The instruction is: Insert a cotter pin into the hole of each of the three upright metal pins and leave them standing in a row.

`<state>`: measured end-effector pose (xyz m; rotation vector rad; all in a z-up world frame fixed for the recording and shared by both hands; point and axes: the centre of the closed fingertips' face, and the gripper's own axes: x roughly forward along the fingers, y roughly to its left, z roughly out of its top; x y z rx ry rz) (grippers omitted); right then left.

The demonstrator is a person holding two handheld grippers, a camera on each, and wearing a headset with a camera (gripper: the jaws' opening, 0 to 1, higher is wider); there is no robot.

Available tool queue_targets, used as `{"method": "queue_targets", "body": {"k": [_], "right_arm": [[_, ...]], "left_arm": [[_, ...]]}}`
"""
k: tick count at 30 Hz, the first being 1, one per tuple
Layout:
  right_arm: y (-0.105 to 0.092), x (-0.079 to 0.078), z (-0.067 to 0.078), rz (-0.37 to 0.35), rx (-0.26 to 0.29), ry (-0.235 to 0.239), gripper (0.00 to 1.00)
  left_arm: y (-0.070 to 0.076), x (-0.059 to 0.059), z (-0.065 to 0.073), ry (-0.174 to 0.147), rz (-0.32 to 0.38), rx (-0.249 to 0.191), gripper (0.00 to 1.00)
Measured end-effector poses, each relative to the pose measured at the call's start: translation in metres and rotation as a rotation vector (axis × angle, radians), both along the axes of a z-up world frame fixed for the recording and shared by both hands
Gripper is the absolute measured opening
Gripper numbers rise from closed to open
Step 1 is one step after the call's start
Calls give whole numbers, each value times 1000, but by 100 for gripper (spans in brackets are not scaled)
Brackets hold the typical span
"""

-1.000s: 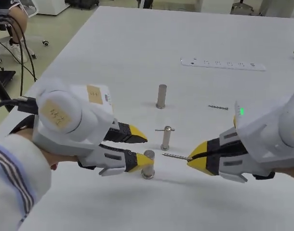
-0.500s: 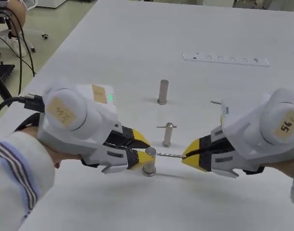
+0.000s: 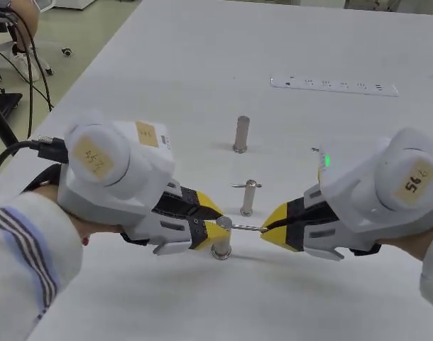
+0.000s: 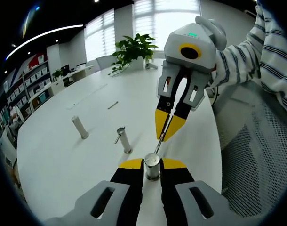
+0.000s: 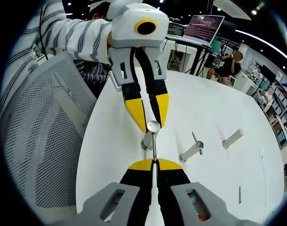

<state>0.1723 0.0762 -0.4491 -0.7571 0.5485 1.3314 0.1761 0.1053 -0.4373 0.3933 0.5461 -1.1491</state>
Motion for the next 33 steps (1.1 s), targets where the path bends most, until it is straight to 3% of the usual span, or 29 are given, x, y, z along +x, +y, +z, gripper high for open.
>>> {"method": "queue_targets", "body": {"k": [15, 19, 22, 33], "right_arm": [[24, -1, 0, 78, -8, -13, 0], [26, -3, 0, 95, -15, -25, 0], [26, -3, 0, 114, -30, -45, 0], [27, -1, 0, 132, -38, -50, 0]], "left_arm": [[-1, 0, 0, 8, 4, 1, 9], [-2, -1, 1, 1, -3, 4, 9], [-1, -1, 1, 12, -3, 8, 9], [-2, 0, 0, 4, -23, 34, 10]]}}
